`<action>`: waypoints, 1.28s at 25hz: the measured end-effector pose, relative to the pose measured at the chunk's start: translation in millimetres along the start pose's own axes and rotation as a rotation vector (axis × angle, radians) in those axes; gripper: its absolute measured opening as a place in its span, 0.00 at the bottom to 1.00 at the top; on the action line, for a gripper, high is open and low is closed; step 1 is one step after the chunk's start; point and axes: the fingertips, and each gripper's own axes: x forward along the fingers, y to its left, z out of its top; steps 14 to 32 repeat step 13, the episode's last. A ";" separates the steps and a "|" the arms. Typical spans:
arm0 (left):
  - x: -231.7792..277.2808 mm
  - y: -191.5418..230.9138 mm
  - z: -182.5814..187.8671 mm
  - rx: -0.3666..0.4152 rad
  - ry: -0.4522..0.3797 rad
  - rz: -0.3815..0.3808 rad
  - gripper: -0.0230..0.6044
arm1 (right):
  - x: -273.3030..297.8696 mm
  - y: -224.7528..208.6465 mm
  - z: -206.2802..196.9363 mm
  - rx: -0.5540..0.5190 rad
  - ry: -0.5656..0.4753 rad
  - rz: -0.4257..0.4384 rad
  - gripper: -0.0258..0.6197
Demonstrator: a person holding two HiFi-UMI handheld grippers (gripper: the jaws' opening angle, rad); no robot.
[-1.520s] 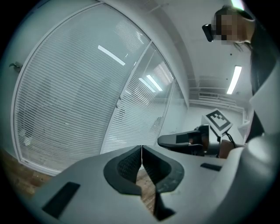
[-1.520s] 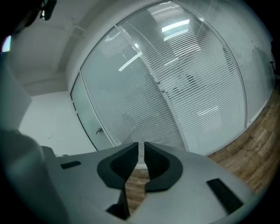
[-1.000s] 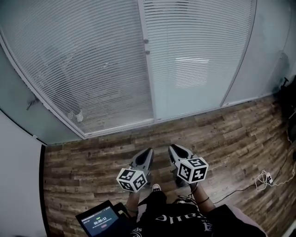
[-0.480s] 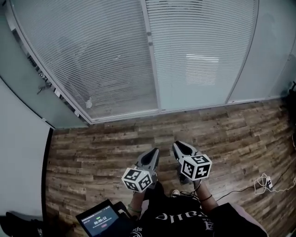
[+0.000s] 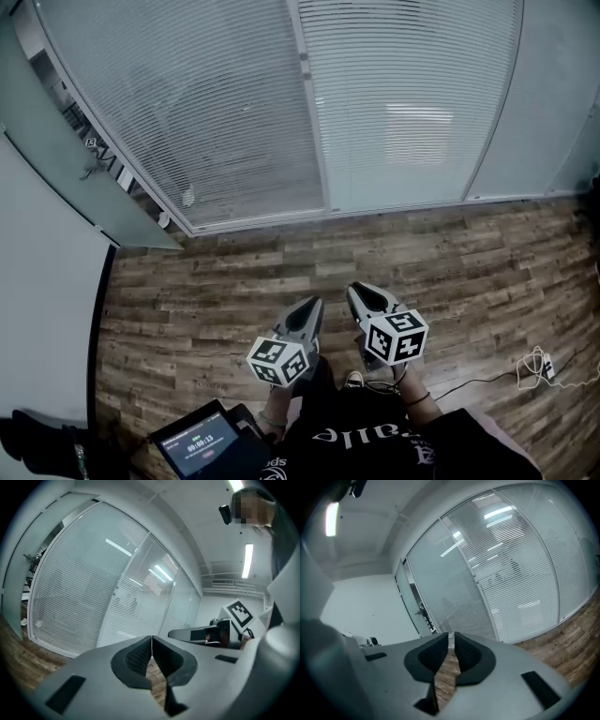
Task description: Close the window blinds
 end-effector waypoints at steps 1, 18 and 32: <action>-2.6 -3.1 -1.8 0.002 0.000 0.001 0.04 | -4.5 1.0 -1.3 -0.004 -0.002 0.001 0.12; -15.8 -24.1 -20.1 0.004 0.004 0.013 0.04 | -37.8 -1.5 -11.6 -0.019 -0.018 -0.002 0.12; -15.8 -24.1 -20.1 0.004 0.004 0.013 0.04 | -37.8 -1.5 -11.6 -0.019 -0.018 -0.002 0.12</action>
